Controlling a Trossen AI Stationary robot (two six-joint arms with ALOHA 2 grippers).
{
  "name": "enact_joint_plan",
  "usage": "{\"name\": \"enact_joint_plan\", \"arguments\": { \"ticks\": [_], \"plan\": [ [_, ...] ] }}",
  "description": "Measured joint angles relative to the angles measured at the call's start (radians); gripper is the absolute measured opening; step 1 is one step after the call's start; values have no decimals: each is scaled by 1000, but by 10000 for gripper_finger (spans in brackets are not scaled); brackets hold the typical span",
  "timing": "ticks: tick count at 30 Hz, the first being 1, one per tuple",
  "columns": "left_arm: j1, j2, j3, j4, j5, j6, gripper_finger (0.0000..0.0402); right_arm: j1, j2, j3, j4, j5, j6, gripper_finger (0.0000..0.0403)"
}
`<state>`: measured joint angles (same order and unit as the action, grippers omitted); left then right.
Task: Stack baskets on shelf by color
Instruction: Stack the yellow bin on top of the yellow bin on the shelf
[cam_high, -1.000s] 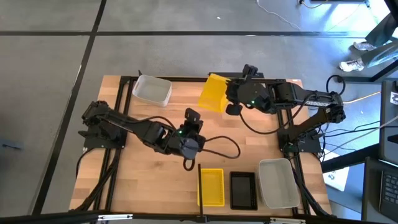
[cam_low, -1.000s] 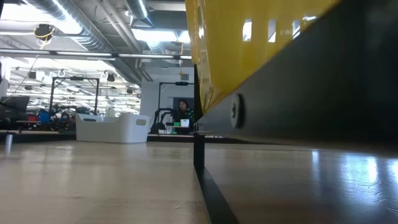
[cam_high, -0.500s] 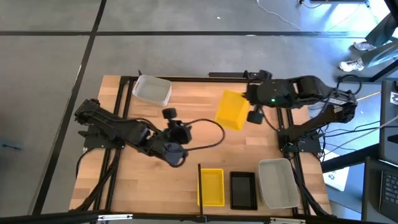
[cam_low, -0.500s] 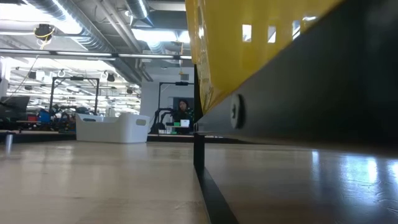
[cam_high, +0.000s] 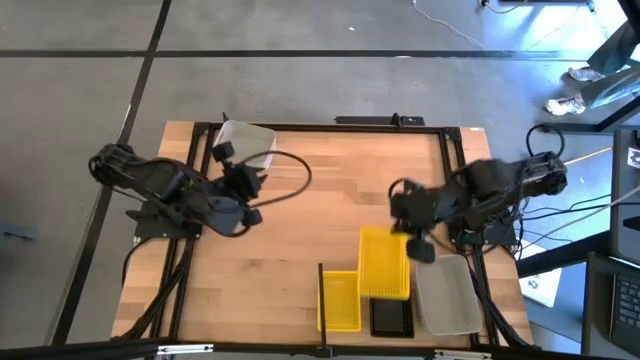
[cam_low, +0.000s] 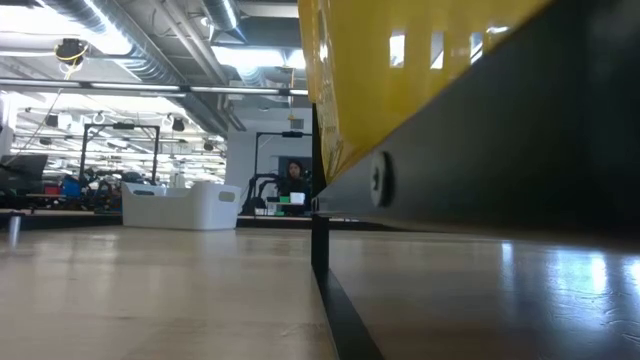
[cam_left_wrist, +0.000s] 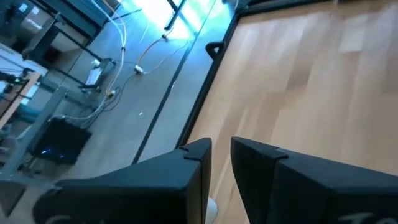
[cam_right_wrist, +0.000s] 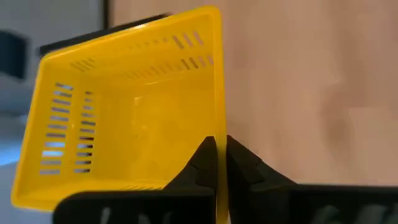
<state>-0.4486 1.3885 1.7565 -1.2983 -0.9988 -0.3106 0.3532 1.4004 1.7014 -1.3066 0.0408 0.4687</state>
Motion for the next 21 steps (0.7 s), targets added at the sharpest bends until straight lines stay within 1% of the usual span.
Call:
{"name": "enact_joint_plan", "arguments": {
  "ticks": [2, 8, 12, 19, 21],
  "plan": [
    [-7, -23, 0, 1, 3, 3, 55, 28, 13, -50, 69, -40, 27, 4],
    [-11, -57, 0, -26, 6, 6, 55, 58, 28, -215, 295, -44, 97, 4],
    [-11, -60, 0, -57, 19, 6, 55, 58, 28, -318, 437, -66, 103, 4],
    [-11, -60, 0, -63, 24, 6, 55, 58, 32, -445, 558, -90, 95, 4],
    [-11, -60, 0, -63, 24, 6, 55, 58, 32, -482, 624, -95, 80, 4]
  ]
}}
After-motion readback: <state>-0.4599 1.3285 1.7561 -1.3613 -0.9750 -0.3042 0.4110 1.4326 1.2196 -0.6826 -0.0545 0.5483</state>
